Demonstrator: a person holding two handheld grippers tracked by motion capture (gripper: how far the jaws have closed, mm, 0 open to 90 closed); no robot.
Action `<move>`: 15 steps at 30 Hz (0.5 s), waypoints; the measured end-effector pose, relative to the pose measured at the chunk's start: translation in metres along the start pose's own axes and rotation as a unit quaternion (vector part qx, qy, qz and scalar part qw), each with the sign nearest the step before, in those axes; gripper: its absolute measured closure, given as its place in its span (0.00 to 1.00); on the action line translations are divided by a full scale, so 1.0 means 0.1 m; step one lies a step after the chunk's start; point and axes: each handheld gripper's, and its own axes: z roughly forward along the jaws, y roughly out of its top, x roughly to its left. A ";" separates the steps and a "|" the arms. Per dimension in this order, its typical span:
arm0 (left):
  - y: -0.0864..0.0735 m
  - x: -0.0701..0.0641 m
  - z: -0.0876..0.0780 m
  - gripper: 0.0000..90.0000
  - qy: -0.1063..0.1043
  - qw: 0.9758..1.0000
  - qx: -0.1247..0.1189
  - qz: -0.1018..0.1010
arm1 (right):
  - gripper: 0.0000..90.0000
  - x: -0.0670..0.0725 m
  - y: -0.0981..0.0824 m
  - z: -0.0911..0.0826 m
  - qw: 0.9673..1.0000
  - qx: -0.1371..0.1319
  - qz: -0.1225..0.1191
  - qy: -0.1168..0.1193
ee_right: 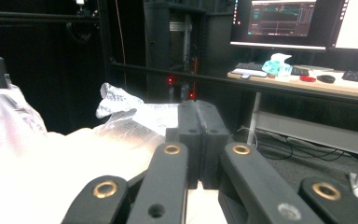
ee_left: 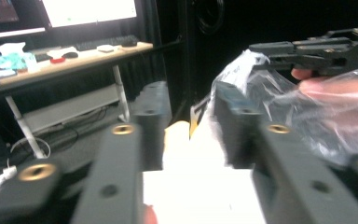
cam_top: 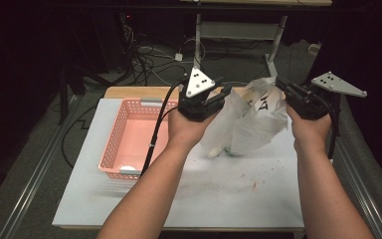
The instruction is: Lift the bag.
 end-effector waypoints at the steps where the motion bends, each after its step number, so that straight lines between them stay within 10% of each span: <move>1: -0.02 0.00 -0.05 0.64 -0.001 1.000 0.001 -0.004 | 1.00 0.00 -0.01 0.00 1.000 0.000 -0.003 0.000; 15: -0.61 -0.17 -0.94 0.31 -0.003 1.000 -0.001 -0.005 | 1.00 -0.01 -0.11 0.11 0.999 0.032 -0.006 -0.010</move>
